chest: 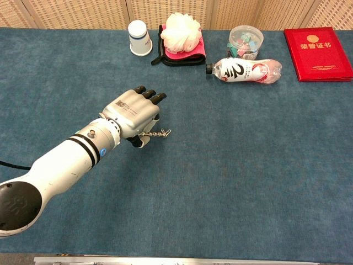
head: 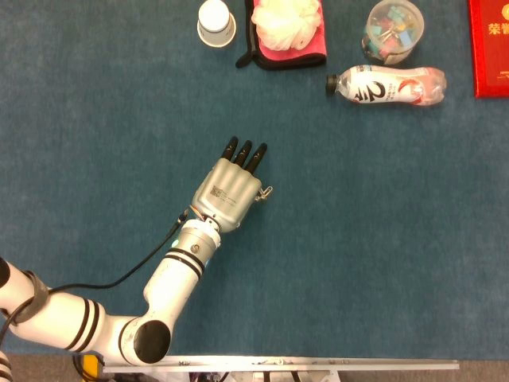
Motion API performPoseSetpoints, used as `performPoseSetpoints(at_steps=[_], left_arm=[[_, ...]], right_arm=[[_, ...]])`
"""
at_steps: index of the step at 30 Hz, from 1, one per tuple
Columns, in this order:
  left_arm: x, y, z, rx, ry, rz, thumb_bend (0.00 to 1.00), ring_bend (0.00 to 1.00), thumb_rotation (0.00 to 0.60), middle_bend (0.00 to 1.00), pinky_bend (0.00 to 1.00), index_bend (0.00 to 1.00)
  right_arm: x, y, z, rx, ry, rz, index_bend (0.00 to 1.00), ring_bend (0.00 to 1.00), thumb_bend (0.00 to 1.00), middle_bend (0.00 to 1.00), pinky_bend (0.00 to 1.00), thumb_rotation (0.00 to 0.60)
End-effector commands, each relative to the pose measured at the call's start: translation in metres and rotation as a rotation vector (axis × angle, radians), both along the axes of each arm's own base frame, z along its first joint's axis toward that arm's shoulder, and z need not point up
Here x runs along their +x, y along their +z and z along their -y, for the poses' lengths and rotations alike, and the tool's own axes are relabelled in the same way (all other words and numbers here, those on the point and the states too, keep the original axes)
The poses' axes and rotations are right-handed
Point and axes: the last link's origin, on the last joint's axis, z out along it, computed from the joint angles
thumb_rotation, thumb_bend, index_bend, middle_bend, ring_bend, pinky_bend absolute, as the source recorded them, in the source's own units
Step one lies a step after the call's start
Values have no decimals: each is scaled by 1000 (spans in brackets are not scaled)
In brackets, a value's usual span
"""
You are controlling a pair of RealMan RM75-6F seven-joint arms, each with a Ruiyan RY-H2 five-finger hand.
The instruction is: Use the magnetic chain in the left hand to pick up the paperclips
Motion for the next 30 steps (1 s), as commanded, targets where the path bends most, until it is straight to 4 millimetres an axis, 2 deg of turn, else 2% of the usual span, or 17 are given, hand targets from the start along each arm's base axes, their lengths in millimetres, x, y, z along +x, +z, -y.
performPoseSetpoints(at_steps=[1, 15, 30], left_arm=[[1, -1, 0, -2, 0, 0, 370, 0, 600, 0, 55, 667], [-2, -6, -3, -2, 14, -7, 370, 0, 600, 0, 55, 667], [0, 8, -8, 34, 13, 15, 371, 0, 600, 0, 55, 669]], right_arm=[[0, 0, 0, 1, 1, -1, 28, 58, 0, 79, 329, 600], [-1, 1, -1, -5, -1, 4, 28, 58, 0, 80, 330, 600], [-1, 1, 0, -3, -5, 6, 28, 58, 0, 80, 330, 600]])
